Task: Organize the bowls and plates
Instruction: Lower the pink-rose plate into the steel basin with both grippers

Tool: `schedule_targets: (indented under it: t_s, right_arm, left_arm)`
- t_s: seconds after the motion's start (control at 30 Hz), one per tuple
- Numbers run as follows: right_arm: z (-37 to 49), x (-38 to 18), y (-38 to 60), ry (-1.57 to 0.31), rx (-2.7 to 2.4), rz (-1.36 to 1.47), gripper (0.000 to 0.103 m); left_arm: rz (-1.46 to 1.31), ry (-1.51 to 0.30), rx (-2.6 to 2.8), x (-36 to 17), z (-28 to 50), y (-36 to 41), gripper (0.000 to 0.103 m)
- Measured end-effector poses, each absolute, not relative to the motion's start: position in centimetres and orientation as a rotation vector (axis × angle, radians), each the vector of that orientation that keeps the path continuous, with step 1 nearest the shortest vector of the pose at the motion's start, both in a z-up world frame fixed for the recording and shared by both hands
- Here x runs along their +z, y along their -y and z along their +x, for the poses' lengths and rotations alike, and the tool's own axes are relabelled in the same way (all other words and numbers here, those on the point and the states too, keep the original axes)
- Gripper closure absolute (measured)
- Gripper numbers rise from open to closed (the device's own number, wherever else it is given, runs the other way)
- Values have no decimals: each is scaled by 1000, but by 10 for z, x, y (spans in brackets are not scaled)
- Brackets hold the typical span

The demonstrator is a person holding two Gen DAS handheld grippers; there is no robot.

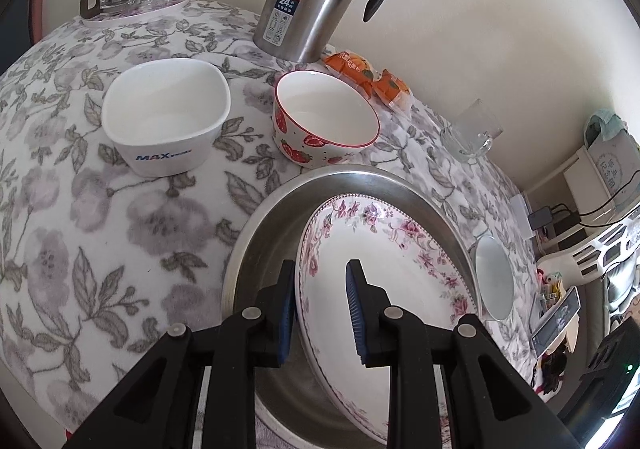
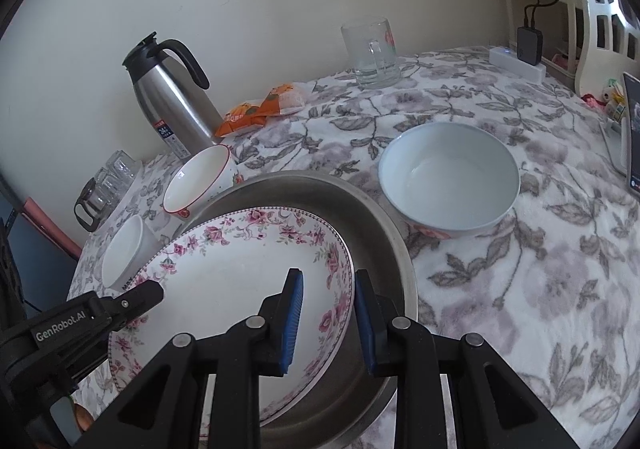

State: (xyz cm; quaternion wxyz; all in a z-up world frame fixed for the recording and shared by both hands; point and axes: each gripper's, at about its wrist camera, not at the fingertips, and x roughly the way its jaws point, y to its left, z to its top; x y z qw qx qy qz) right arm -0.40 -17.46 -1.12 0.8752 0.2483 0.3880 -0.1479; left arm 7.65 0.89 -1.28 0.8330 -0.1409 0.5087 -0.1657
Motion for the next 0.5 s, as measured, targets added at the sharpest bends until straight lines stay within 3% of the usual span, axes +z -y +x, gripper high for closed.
schedule_targets:
  t_s: [0.5]
  right_arm:
    - [5, -24, 179, -853, -300, 510, 75]
  left_arm:
    - [-216, -1108, -331, -26, 81, 2, 77]
